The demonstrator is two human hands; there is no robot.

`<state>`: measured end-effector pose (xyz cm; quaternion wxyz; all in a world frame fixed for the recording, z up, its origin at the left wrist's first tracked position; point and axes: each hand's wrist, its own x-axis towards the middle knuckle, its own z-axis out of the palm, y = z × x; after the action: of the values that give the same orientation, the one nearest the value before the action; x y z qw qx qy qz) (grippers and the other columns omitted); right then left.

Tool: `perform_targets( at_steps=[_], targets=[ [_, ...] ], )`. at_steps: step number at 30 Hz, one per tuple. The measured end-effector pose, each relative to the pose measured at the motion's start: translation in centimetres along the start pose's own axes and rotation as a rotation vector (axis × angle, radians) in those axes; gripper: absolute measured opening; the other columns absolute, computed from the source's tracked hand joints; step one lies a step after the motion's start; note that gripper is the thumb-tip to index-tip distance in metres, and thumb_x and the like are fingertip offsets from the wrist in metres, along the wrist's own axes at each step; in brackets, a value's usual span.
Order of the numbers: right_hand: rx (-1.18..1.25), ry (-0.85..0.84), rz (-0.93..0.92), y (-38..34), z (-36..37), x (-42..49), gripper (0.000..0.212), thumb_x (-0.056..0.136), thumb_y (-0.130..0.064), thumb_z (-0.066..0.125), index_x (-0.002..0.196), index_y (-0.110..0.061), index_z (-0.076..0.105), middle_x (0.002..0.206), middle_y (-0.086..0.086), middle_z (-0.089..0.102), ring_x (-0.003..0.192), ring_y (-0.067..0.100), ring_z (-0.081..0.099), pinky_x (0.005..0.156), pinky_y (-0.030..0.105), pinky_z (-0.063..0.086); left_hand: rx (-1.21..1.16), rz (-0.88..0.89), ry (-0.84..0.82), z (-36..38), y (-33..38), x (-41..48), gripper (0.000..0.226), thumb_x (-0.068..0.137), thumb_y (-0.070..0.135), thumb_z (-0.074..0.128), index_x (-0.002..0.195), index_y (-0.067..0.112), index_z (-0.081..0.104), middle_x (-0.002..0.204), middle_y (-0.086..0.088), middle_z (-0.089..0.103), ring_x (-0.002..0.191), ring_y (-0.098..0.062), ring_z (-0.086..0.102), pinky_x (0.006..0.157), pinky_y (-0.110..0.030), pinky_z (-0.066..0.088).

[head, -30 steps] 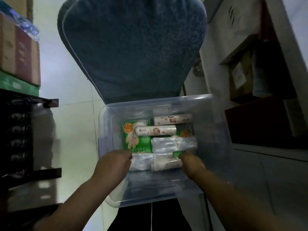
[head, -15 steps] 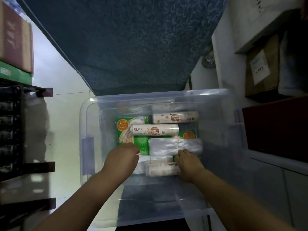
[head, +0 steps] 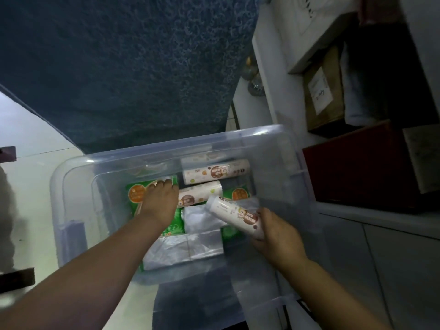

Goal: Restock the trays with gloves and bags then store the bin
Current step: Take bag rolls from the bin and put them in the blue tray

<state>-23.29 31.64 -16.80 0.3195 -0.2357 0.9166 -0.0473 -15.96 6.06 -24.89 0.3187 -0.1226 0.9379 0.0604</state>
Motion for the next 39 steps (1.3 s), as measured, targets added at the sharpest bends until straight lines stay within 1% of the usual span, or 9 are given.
perform_targets(
  at_steps=[6, 12, 15, 20, 25, 28, 30, 33, 39],
  targets=[
    [0.028, 0.198, 0.046, -2.4, -2.6, -2.7, 0.05, 0.068, -0.038, 0.07, 0.113, -0.02, 0.057, 0.103, 0.001, 0.065, 0.09, 0.024, 0.063, 0.066, 0.034, 0.049, -0.388, -0.104, -0.083, -2.6, -0.7, -4.3, 0.053, 0.073, 0.036, 0.067, 0.118, 0.014, 0.051, 0.116, -0.011, 0.052, 0.102, -0.028, 0.053, 0.076, -0.032, 0.046],
    [0.058, 0.355, 0.098, -4.2, -7.9, -8.6, 0.058, 0.047, -0.036, 0.082, 0.1, -0.022, 0.062, 0.084, -0.001, 0.068, 0.069, 0.023, 0.066, 0.049, 0.027, 0.049, -0.405, -0.079, -0.021, -10.8, -0.9, -11.3, 0.039, 0.074, 0.039, 0.064, 0.105, 0.02, 0.052, 0.103, -0.004, 0.063, 0.089, -0.023, 0.06, 0.065, -0.029, 0.047],
    [0.024, 0.434, 0.128, -4.7, -11.2, -12.8, 0.061, 0.048, -0.042, 0.084, 0.101, -0.024, 0.06, 0.084, -0.004, 0.067, 0.069, 0.02, 0.065, 0.048, 0.026, 0.046, -0.452, -0.029, 0.039, -16.3, 0.3, -14.5, 0.033, 0.074, 0.038, 0.066, 0.1, 0.023, 0.053, 0.092, 0.0, 0.063, 0.076, -0.02, 0.057, 0.055, -0.026, 0.037],
    [0.052, 0.575, 0.171, -4.8, -16.4, -21.1, 0.062, 0.058, -0.052, 0.079, 0.109, -0.023, 0.059, 0.089, -0.004, 0.067, 0.073, 0.018, 0.064, 0.051, 0.034, 0.053, -0.611, 0.047, 0.162, -24.1, 3.3, -19.4, 0.028, 0.07, 0.034, 0.07, 0.089, 0.025, 0.051, 0.081, 0.001, 0.06, 0.066, -0.017, 0.055, 0.054, -0.028, 0.039],
    [0.034, 0.753, 0.275, -3.0, -17.8, -29.7, 0.061, 0.061, -0.056, 0.076, 0.109, -0.022, 0.057, 0.088, -0.004, 0.068, 0.068, 0.013, 0.063, 0.05, 0.024, 0.049, -0.729, 0.203, 0.233, -29.6, 7.6, -23.8, 0.031, 0.071, 0.03, 0.073, 0.095, 0.025, 0.054, 0.086, 0.004, 0.06, 0.072, -0.011, 0.054, 0.055, -0.029, 0.041],
    [0.051, 0.842, 0.343, -1.5, -17.3, -34.4, 0.057, 0.071, -0.062, 0.055, 0.112, -0.023, 0.055, 0.093, -0.003, 0.069, 0.073, 0.014, 0.065, 0.056, 0.027, 0.053, -0.687, 0.281, 0.286, -31.2, 11.0, -26.1, 0.034, 0.07, 0.031, 0.073, 0.098, 0.026, 0.054, 0.09, 0.003, 0.062, 0.077, -0.017, 0.058, 0.064, -0.034, 0.048],
    [0.061, 0.877, 0.378, -0.2, -16.6, -37.5, 0.057, 0.074, -0.061, 0.051, 0.115, -0.021, 0.055, 0.099, -0.002, 0.068, 0.081, 0.014, 0.065, 0.063, 0.029, 0.056, -0.687, 0.337, 0.314, -32.0, 13.6, -27.6, 0.033, 0.072, 0.031, 0.072, 0.099, 0.026, 0.055, 0.088, 0.003, 0.062, 0.074, -0.017, 0.057, 0.06, -0.033, 0.047],
    [0.047, 0.938, 0.462, 2.0, -15.4, -42.2, 0.057, 0.074, -0.06, 0.052, 0.115, -0.021, 0.057, 0.097, -0.002, 0.067, 0.08, 0.014, 0.063, 0.062, 0.025, 0.051, -0.694, 0.419, 0.323, -32.7, 17.7, -30.2, 0.03, 0.074, 0.027, 0.072, 0.098, 0.028, 0.055, 0.081, 0.007, 0.059, 0.066, -0.013, 0.056, 0.048, -0.023, 0.038],
    [0.066, 1.029, 0.623, 9.3, -12.8, -51.8, 0.054, 0.07, -0.054, 0.066, 0.114, -0.024, 0.056, 0.092, -0.004, 0.068, 0.075, 0.014, 0.063, 0.056, 0.029, 0.053, -0.65, 0.556, 0.327, -32.3, 26.2, -35.3, 0.033, 0.069, 0.027, 0.077, 0.095, 0.028, 0.056, 0.079, 0.007, 0.061, 0.067, -0.016, 0.058, 0.057, -0.03, 0.042]
  ],
)
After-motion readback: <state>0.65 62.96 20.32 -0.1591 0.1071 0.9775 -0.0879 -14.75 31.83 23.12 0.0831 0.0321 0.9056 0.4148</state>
